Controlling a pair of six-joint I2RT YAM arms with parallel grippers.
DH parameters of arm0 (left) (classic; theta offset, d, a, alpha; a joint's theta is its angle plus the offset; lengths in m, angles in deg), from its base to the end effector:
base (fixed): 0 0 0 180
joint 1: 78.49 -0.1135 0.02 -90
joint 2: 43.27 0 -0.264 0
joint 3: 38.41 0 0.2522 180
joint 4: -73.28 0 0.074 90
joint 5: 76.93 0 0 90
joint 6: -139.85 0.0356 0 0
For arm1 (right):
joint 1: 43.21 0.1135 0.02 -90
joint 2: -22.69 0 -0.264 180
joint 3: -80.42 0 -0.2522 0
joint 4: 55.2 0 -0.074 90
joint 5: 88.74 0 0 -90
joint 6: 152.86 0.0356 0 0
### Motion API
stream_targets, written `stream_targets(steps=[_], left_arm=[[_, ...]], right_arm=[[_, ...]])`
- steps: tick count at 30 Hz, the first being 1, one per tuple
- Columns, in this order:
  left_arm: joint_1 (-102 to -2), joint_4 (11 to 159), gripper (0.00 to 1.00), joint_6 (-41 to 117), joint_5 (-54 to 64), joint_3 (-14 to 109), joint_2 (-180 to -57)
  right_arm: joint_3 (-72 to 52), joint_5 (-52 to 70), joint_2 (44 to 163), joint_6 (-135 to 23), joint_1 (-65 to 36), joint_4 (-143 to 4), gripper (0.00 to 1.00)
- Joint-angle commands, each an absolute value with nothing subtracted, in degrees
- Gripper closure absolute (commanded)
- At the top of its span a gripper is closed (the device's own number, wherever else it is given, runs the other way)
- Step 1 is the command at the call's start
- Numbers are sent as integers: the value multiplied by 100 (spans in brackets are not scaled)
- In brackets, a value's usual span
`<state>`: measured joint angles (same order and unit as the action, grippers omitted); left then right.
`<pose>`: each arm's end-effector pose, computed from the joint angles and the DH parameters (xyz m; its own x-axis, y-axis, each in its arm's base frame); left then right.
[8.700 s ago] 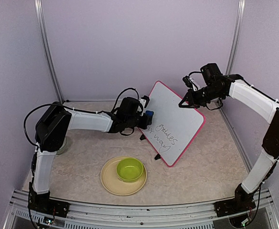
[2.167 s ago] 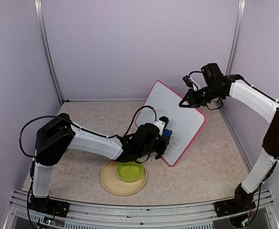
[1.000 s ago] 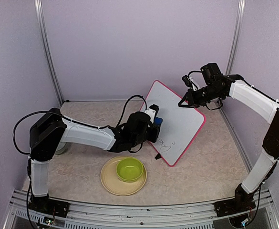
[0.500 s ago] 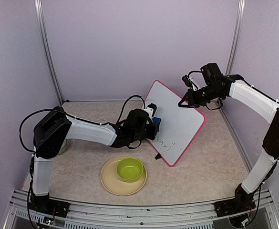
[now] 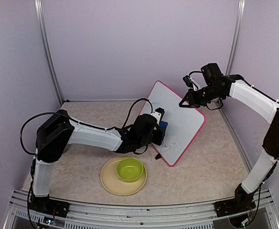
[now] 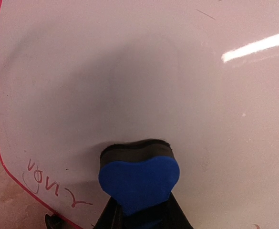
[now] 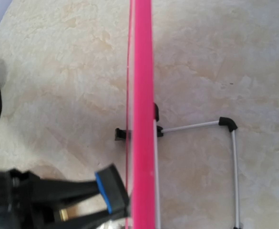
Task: Erase the whiteboard
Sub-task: Erase the center of the whiteboard.
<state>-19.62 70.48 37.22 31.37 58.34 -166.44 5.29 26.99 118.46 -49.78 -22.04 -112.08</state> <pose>0.2624 -0.4129 0.1791 -0.3473 0.1735 -0.9216 0.6026 0.7943 -0.0776 0.3365 0.1469 0.3375 -0.8079 -0.0942 -0.5818 -0.4256 0.7762 0.4652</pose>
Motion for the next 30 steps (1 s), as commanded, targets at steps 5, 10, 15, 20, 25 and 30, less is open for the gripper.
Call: stream_targets(steps=[5, 10, 15, 20, 25, 30], left_arm=[[-1279, 6808, 99, 3831, 2213, 6073, -16815], [-1031, 6780, 98, 4026, 2191, 6081, -16829], [-863, 6776, 99, 4133, 2351, 6049, -16802], [-1270, 6840, 99, 3726, 2898, 5827, -16555], [-2066, 6718, 98, 3489, 3087, 5346, -15975], [-2774, 7066, 98, 3509, 2989, 5592, -16070]], right_arm=[[373, 2424, 11985, -5627, -2035, -11464, 100], [347, 2420, 11981, -5627, -2035, -11450, 100], [339, 2421, 11981, -5630, -2031, -11445, 100], [311, 2411, 11973, -5627, -2022, -11443, 100], [309, 2402, 11963, -5627, -2027, -11442, 100], [308, 2413, 11989, -5610, -2026, -11423, 100]])
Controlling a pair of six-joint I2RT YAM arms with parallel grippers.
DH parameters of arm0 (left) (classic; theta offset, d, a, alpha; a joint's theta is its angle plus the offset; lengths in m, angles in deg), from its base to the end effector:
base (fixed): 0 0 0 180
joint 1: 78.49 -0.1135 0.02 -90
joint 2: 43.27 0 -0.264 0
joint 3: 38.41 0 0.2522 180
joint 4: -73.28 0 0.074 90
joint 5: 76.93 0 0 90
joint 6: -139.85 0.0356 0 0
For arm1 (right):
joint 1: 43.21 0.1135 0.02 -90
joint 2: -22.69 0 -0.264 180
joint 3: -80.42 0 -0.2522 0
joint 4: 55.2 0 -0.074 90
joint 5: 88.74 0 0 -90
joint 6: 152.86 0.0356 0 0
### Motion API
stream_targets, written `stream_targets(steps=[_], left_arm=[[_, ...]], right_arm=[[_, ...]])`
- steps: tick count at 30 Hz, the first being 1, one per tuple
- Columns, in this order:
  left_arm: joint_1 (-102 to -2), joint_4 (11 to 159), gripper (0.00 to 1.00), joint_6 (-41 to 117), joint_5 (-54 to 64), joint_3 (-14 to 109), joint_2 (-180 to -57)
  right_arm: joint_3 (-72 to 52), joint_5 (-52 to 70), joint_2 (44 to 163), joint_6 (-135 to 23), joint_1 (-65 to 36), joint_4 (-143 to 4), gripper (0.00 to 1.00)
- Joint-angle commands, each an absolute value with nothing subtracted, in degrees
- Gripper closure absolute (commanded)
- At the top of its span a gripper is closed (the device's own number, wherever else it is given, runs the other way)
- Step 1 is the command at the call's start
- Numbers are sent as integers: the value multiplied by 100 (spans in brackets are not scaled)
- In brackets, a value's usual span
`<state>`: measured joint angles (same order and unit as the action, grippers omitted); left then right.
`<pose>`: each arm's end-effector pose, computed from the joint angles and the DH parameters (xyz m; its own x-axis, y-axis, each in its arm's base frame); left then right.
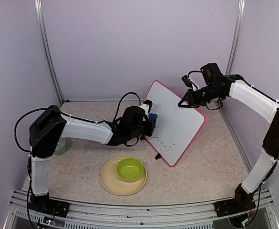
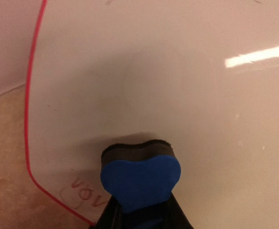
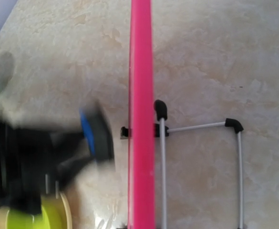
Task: Erase the whiteboard
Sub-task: Erase the center of the whiteboard.
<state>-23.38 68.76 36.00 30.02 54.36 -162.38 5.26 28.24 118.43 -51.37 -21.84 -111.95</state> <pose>0.2801 -0.3835 0.1921 -0.3572 0.1119 -0.9273 0.5606 0.8198 -0.1170 0.3356 0.1486 0.3379 -0.7958 -0.1208 -0.5934 -0.4600 0.7578 0.4628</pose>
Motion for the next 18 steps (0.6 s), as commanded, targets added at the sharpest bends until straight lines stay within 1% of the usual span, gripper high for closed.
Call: stream_targets(steps=[1, 7, 13, 18], left_arm=[[-2844, 7080, 98, 3516, 2920, 5629, -16145], [-2894, 7059, 98, 3496, 2356, 5964, -16645], [-2396, 6987, 98, 3766, 2230, 6241, -16925], [-1860, 6972, 98, 4040, 2434, 6310, -16991]], right_arm=[[306, 2411, 11990, -5609, -2018, -11423, 100], [286, 2402, 11981, -5618, -2009, -11423, 100], [288, 2384, 11981, -5618, -2007, -11435, 100], [295, 2367, 11956, -5627, -2005, -11449, 100]])
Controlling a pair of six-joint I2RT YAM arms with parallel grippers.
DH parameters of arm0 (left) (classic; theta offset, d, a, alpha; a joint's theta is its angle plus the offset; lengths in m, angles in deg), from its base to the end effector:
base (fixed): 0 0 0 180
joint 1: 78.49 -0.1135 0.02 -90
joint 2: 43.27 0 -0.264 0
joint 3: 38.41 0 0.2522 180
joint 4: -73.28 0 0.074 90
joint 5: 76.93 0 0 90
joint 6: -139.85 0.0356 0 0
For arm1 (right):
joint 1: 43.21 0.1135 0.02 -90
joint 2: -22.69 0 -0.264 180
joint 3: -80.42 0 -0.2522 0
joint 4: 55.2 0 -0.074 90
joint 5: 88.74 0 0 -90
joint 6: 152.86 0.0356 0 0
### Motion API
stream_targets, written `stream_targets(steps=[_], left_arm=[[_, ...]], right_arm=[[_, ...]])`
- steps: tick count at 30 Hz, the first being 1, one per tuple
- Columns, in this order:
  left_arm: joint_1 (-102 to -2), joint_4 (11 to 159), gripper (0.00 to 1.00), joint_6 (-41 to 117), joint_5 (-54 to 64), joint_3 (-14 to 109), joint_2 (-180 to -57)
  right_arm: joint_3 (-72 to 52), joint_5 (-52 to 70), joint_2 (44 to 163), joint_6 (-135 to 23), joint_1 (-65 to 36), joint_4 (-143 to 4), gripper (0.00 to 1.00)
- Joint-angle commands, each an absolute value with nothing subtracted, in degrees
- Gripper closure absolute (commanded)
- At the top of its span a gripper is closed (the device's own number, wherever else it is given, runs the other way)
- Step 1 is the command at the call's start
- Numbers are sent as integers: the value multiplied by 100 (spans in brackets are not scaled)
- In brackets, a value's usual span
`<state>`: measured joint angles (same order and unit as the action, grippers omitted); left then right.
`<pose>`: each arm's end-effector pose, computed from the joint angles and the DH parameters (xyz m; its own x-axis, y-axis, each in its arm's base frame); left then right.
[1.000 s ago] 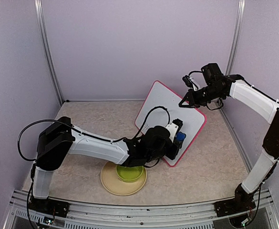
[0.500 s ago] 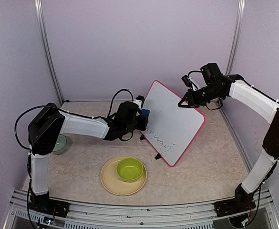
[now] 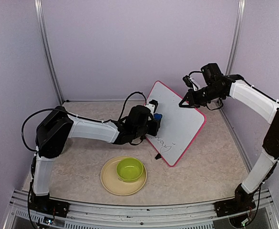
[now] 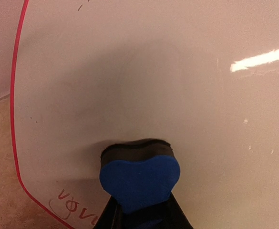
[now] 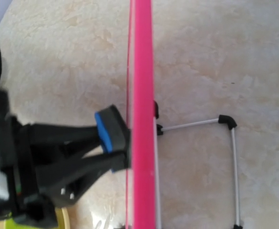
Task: Erase the whiteboard
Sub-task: Erase the center of the whiteboard.
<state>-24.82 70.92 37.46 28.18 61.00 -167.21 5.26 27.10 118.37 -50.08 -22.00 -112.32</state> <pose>0.3020 -0.3950 0.1869 -0.3545 0.1325 -0.9256 0.5720 0.8138 -0.1026 0.3357 0.1469 0.3376 -0.8074 -0.0998 -0.5815 -0.4298 0.7747 0.4638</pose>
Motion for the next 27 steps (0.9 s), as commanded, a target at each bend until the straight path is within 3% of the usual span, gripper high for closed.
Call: stream_targets(steps=[1, 11, 22, 27], left_arm=[[-1765, 6965, 98, 4081, 2467, 6307, -16998], [-1044, 6911, 98, 4237, 2814, 6046, -16925], [-999, 6701, 99, 3960, 2789, 5481, -16825], [-1001, 6875, 99, 3955, 3444, 5472, -16868]], right_arm=[[295, 2364, 11956, -5627, -2009, -11444, 100], [290, 2376, 11959, -5618, -2009, -11432, 100], [270, 2373, 11953, -5618, -2001, -11427, 100], [271, 2367, 11950, -5618, -1998, -11433, 100]])
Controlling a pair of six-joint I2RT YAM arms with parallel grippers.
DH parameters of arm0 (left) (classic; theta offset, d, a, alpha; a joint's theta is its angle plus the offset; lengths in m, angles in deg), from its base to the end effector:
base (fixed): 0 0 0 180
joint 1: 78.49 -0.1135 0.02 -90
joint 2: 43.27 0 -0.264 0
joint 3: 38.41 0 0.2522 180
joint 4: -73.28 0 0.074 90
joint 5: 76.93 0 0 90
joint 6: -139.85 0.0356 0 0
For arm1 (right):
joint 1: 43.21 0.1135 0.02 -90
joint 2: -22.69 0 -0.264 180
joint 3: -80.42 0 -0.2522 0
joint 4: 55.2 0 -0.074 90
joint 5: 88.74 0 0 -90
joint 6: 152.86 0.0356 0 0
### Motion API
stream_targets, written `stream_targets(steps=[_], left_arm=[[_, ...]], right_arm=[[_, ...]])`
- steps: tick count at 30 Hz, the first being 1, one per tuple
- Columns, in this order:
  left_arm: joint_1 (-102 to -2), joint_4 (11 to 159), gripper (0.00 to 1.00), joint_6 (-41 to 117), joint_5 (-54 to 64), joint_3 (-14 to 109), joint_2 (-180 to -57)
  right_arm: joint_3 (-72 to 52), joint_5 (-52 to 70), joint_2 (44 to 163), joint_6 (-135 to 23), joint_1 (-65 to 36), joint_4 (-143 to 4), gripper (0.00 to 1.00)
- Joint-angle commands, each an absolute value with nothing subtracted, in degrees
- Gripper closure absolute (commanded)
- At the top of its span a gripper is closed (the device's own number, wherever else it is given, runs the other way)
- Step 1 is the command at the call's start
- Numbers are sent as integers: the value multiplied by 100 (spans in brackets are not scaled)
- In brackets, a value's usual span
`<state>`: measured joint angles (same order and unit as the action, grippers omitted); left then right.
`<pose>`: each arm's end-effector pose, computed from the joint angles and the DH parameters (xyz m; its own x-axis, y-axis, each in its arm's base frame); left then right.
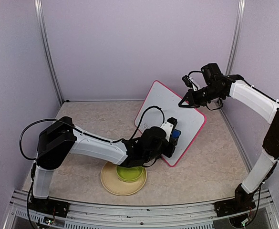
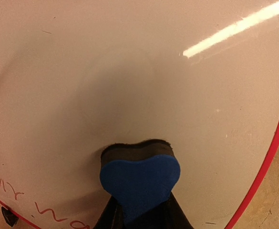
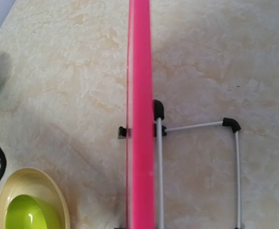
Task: Erase the whiteboard
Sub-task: Erase the center of the whiteboard.
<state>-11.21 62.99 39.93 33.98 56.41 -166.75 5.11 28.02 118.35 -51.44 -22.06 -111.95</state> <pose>0.2005 -0.4459 0.1789 -0.2458 0.1704 -0.9542 0.6989 0.7132 -0.0527 0.3358 0.1471 0.3375 -0.7961 -0.1184 -0.5935 -0.4561 0.7620 0.4597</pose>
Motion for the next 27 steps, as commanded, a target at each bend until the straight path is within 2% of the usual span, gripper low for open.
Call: stream_targets(steps=[1, 5, 18, 27], left_arm=[[-1005, 6912, 99, 3943, 3610, 5464, -16876], [-1076, 7135, 99, 3882, 4141, 5553, -16969], [-1771, 7525, 99, 3865, 4142, 6289, -17408], [-2014, 7545, 99, 3834, 4158, 6290, -17391]], right_arm=[[270, 2367, 11942, -5618, -2000, -11434, 100], [256, 2358, 11937, -5610, -2000, -11423, 100], [277, 2367, 11937, -5617, -1972, -11442, 100], [329, 2350, 11928, -5652, -1975, -11474, 100]])
